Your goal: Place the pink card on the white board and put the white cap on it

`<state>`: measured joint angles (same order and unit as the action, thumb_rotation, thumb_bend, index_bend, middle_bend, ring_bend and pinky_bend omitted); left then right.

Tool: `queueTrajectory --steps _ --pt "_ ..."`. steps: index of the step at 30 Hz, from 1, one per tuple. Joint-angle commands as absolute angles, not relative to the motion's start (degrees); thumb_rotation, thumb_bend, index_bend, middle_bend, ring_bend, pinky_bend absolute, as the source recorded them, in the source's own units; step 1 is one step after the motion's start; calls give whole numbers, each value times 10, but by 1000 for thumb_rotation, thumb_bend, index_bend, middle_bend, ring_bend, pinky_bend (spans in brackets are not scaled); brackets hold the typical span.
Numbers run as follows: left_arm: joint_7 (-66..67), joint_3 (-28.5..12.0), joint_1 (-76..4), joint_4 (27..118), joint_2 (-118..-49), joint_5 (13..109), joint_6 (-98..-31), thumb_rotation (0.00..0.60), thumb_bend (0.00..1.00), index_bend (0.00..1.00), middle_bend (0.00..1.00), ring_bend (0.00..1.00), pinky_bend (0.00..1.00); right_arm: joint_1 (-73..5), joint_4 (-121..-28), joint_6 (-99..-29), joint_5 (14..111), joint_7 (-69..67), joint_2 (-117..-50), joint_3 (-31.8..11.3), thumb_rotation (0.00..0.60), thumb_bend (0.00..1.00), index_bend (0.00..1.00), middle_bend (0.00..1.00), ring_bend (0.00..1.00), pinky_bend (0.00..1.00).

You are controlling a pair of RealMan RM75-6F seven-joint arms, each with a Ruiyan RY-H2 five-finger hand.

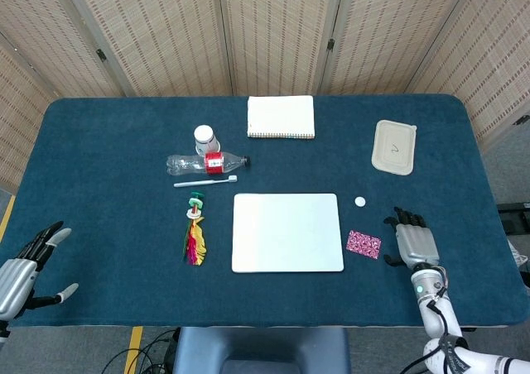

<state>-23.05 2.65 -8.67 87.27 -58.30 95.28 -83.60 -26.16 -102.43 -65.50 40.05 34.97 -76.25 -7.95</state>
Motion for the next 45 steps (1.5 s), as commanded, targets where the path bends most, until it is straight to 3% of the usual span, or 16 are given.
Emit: queueTrajectory --steps 1,12,45 --pt "-244 28 -88 868 -581 956 -838 600 255 78 30 17 182 -271 -1027 -672 390 368 -779 -75 600 163 239 40 0 0" --pt "-281 35 -88 857 -575 973 -854 600 255 81 30 17 182 -277 -1010 -707 378 389 -827 -65 600 163 239 40 0 0" --pt "-319 40 -93 839 -573 968 -855 600 255 81 30 17 182 -316 -930 -661 327 397 -884 -74 600 164 305 64 0 0"
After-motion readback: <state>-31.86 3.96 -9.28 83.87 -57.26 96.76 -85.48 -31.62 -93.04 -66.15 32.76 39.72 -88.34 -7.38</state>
